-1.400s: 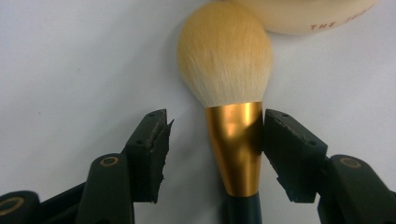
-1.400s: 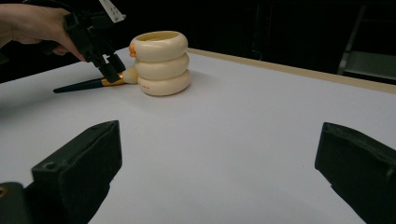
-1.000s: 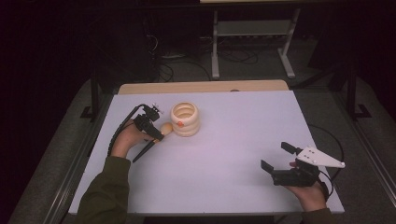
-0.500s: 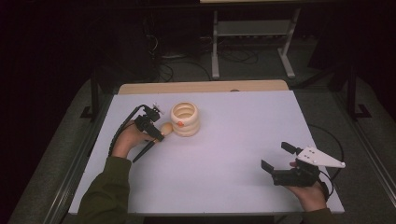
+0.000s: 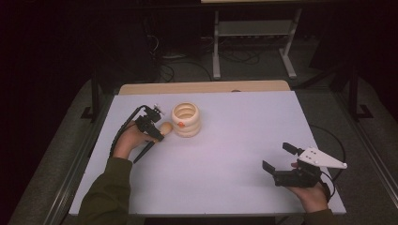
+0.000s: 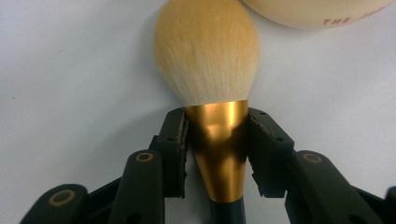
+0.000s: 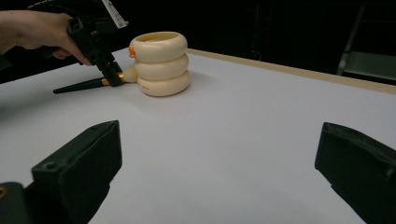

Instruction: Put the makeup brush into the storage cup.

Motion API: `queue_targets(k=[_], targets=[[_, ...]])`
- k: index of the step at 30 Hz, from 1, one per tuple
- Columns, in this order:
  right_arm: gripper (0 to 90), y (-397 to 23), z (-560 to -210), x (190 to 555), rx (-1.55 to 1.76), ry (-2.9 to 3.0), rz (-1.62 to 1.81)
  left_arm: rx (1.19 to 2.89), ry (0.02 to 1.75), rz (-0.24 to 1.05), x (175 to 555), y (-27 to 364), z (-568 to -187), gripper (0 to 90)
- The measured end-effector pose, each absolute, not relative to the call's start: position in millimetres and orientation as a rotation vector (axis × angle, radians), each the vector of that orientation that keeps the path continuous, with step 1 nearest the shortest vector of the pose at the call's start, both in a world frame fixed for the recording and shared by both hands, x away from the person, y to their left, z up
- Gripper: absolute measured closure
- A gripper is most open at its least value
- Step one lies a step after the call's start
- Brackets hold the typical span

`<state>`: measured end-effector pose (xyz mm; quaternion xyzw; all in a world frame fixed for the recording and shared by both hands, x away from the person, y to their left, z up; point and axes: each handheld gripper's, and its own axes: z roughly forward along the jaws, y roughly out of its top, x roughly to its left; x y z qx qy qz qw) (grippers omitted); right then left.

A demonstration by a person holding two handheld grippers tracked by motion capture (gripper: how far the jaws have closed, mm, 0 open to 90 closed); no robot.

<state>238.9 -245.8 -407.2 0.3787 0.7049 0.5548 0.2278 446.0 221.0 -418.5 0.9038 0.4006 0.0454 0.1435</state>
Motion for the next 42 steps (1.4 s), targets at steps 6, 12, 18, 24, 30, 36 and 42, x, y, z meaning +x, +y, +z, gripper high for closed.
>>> queue_targets(k=[6, 12, 18, 24, 30, 36, 42], targets=[[0.0, -245, -407, 239, 1.046, 1.944, 1.527, 2.591, 1.179, 0.126, 446, 221, -419, 62.0], [0.0, -245, -407, 238, 1.046, 1.943, 1.527, 2.586, 1.183, 0.125, 447, 222, -418, 62.7], [0.0, -246, -407, 239, 1.044, 1.939, 1.528, 2.542, 1.2, 0.094, 447, 228, -418, 63.0], [0.0, -245, -407, 238, 1.047, 1.943, 1.528, 2.521, 1.216, 0.095, 447, 233, -417, 63.0], [0.0, -245, -407, 238, 1.047, 1.943, 1.526, 2.487, 1.206, 0.093, 445, 239, -409, 63.1], [0.0, -245, -406, 238, 1.043, 1.939, 1.527, 2.449, 1.182, 0.09, 443, 246, -401, 63.2], [0.0, -245, -407, 238, 1.044, 1.944, 1.524, 2.362, 1.175, 0.104, 440, 252, -392, 63.2]])
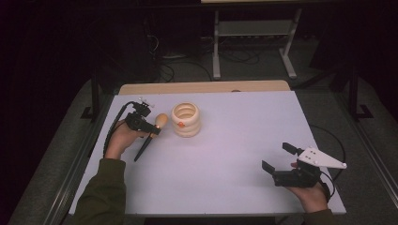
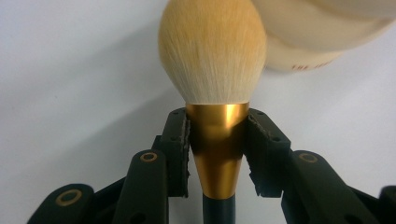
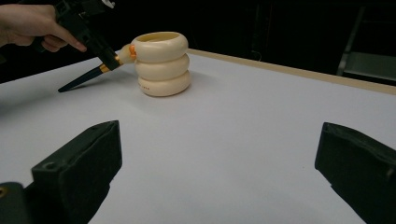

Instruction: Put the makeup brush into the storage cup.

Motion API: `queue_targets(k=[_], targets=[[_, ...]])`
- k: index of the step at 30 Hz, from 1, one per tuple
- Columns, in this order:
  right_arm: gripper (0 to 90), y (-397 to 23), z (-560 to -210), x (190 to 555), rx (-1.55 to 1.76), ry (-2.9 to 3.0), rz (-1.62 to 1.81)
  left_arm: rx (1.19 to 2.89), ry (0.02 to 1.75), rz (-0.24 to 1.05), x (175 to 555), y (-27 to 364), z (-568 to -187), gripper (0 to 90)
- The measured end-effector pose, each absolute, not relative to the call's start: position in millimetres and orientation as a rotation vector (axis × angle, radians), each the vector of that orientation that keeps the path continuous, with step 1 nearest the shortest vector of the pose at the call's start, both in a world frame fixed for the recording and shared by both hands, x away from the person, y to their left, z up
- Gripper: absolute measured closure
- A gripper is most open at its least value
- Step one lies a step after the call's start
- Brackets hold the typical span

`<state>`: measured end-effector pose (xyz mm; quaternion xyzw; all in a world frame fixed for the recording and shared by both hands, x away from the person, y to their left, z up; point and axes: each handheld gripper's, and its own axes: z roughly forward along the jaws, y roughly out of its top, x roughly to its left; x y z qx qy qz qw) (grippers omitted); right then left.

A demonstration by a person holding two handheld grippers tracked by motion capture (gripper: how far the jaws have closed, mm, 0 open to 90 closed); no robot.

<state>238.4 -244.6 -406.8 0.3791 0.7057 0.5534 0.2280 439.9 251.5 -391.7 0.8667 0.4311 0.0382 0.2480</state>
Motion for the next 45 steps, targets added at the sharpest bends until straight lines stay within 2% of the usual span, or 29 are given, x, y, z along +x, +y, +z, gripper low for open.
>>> queue_targets(k=[45], targets=[[0.0, -244, -406, 238, 1.041, 1.941, 1.526, 1.98, 0.97, 0.17, 422, 277, -354, 63.3]])
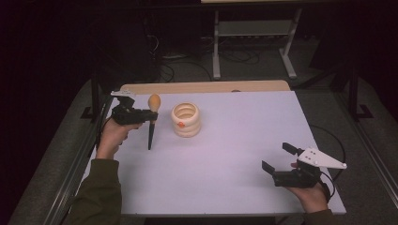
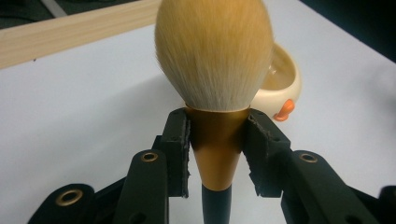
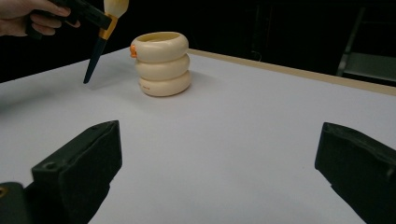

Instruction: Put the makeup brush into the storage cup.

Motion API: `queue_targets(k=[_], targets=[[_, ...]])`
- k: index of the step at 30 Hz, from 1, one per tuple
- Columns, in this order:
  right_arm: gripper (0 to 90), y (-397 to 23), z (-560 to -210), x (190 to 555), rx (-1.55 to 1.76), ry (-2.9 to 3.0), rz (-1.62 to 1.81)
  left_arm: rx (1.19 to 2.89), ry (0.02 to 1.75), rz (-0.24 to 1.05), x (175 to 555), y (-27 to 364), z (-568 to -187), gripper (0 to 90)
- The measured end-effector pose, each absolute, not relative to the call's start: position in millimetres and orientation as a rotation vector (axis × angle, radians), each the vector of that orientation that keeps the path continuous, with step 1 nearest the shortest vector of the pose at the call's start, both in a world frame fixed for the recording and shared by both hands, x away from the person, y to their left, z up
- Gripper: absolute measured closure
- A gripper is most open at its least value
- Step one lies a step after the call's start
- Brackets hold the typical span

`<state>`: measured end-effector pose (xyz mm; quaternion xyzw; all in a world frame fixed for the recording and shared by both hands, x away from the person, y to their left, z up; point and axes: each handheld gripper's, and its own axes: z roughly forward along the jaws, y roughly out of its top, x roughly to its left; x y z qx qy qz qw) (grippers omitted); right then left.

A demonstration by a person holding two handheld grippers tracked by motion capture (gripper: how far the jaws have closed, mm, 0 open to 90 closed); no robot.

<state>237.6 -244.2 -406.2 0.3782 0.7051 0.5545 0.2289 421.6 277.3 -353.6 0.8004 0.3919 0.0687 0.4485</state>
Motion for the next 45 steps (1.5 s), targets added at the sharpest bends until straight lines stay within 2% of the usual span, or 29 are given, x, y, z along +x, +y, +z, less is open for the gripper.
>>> queue_targets(k=[24, 45], targets=[[0.0, -244, -406, 238, 1.04, 1.943, 1.523, 1.865, 0.887, 0.223, 411, 278, -338, 63.3], [0.0, -243, -406, 239, 1.04, 1.945, 1.526, 1.764, 0.833, 0.322, 403, 274, -321, 63.4]])
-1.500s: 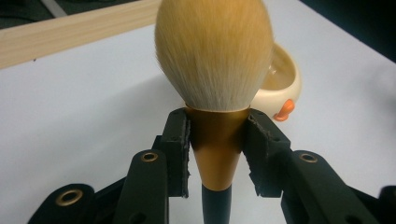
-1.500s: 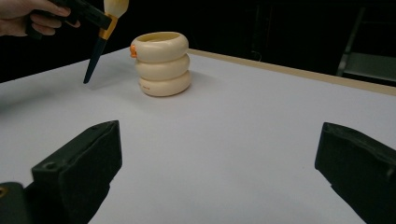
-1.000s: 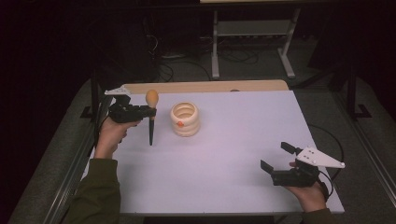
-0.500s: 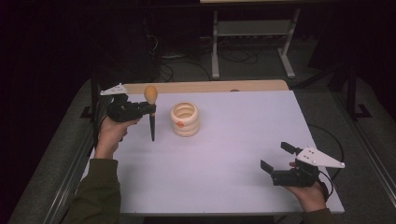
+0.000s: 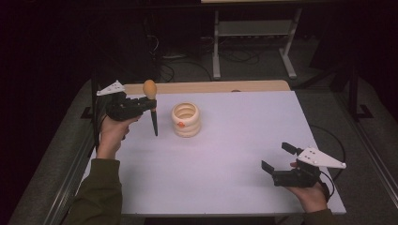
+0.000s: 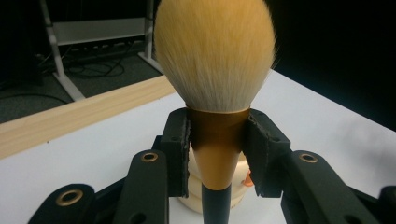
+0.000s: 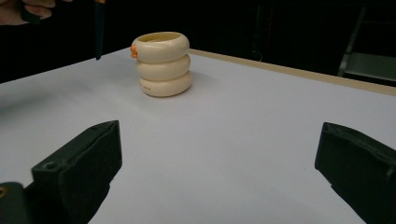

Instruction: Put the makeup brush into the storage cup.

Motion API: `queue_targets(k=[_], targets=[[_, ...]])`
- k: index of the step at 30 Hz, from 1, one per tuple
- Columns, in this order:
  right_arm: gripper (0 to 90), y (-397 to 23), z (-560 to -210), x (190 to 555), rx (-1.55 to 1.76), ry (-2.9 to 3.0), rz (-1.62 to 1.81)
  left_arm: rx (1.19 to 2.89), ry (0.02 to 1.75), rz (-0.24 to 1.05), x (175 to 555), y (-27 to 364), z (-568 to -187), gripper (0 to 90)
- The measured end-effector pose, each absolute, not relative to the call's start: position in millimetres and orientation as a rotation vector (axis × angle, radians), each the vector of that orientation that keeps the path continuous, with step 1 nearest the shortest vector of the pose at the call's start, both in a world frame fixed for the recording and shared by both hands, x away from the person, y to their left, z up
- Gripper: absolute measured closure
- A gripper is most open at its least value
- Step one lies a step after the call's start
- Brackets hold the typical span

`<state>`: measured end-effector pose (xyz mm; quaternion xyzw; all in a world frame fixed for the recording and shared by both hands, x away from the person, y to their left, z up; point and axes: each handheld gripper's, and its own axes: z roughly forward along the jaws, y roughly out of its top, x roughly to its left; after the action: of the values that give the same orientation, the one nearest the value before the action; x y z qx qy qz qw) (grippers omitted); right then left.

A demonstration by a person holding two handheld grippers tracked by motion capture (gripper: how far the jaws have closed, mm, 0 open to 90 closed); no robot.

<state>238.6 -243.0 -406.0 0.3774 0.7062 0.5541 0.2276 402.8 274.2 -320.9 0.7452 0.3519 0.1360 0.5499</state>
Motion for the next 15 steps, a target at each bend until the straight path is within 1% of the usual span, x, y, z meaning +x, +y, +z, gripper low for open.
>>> queue_targets(k=[15], targets=[[0.0, -242, -406, 239, 1.038, 1.947, 1.529, 1.738, 0.79, 0.373, 404, 264, -300, 63.4]])
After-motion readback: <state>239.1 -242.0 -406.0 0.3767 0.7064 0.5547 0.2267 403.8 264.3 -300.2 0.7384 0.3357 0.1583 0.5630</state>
